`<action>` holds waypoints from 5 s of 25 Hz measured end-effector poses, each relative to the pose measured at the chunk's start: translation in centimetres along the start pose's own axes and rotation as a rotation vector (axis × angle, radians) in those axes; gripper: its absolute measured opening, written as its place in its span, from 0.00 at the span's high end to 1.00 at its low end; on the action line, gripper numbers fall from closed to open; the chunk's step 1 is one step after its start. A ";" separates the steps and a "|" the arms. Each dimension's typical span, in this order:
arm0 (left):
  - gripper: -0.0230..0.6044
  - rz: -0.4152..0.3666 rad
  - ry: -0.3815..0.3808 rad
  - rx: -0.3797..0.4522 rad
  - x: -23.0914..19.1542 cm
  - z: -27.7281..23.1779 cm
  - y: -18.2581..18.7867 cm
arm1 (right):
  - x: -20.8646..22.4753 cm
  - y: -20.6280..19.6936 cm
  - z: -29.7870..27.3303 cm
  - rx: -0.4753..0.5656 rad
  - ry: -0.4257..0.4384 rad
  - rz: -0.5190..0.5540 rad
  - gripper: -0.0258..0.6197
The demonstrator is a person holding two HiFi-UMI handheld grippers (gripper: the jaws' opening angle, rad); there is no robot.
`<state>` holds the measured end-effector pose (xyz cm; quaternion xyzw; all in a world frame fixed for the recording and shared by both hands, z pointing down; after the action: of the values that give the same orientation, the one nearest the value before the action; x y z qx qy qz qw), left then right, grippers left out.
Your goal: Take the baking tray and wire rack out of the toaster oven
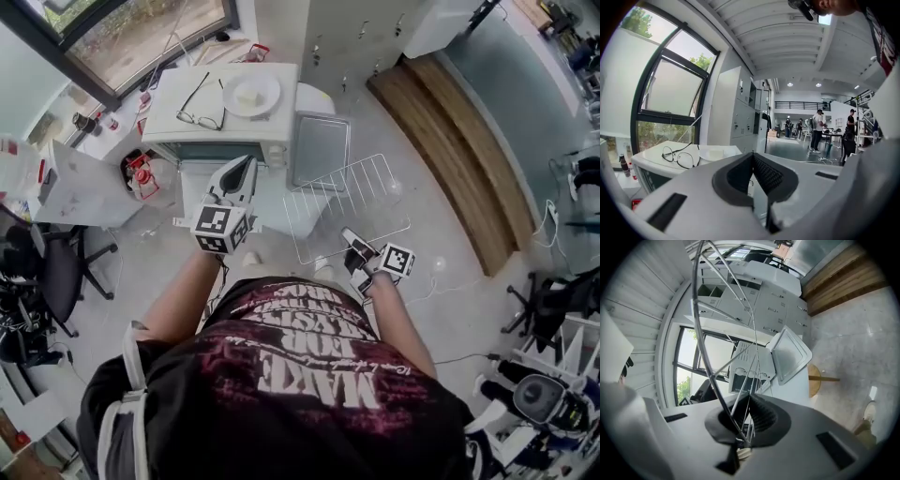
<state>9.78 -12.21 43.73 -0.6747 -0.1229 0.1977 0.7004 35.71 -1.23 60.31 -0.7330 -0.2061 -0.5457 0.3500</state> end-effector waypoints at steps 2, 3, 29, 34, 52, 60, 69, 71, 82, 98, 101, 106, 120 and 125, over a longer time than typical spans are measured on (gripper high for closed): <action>0.95 0.013 0.037 0.011 1.8 -0.7 -0.2 | 0.8 1.7 0.7 -0.041 0.015 0.015 0.95; 0.95 0.013 0.054 0.011 2.7 -1.0 -0.3 | 1.2 2.5 1.0 -0.059 0.016 0.013 0.95; 0.95 0.007 0.192 0.024 -0.6 -3.2 0.3 | 4.5 7.8 -6.3 -0.275 -0.070 0.022 0.95; 0.95 0.018 0.211 0.029 -2.0 -3.8 0.0 | 5.2 8.4 -8.2 -0.358 -0.089 0.024 0.95; 0.95 0.002 0.610 0.030 -2.8 -4.1 -0.5 | 9.9 13.6 -17.0 -0.870 -0.059 0.088 0.95; 0.95 -0.004 0.813 0.050 -1.0 -2.8 -1.2 | 12.5 15.7 -19.6 -1.052 -0.077 0.133 0.95; 0.95 0.000 0.962 0.037 1.2 -1.6 -2.4 | 13.3 15.9 -22.9 -1.195 -0.027 0.210 0.95; 0.95 -0.002 0.984 0.036 1.6 -1.2 -2.4 | 13.6 15.5 -23.4 -1.208 -0.033 0.213 0.95; 0.95 0.008 0.990 0.029 2.6 -0.9 -2.8 | 16.4 15.3 -25.3 -1.180 -0.253 0.422 0.60; 0.95 0.044 0.839 -0.006 1.1 -2.3 -3.3 | 18.2 15.7 -21.2 -1.592 -0.297 0.922 0.32; 0.95 0.050 0.812 -0.014 0.7 -2.2 -3.4 | 18.5 15.9 -21.0 -1.647 -0.313 1.008 0.31; 0.95 0.045 0.760 -0.019 0.1 -2.5 -3.0 | 18.4 15.9 -21.8 -1.556 -0.336 0.983 0.31; 0.95 0.058 0.612 -0.067 -1.7 -2.5 -3.2 | 16.7 13.5 -19.8 -1.313 -0.368 0.882 0.28; 0.95 0.045 0.546 -0.053 -2.0 -3.3 -2.6 | 14.1 12.8 -20.4 -1.175 -0.290 0.913 0.30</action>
<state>9.72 -16.05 46.33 -0.7238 0.0805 0.0207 0.6850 35.59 -25.99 73.17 -0.8759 0.3984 -0.2648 0.0625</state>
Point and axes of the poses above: the fingertips, and each gripper's own axes: z backward along the fingers, x to its right, y out of its top, the point moved 2 cm from there along z, backward along the fingers, and after that the axes turned 13 degrees about x, right-handed, at the moved point
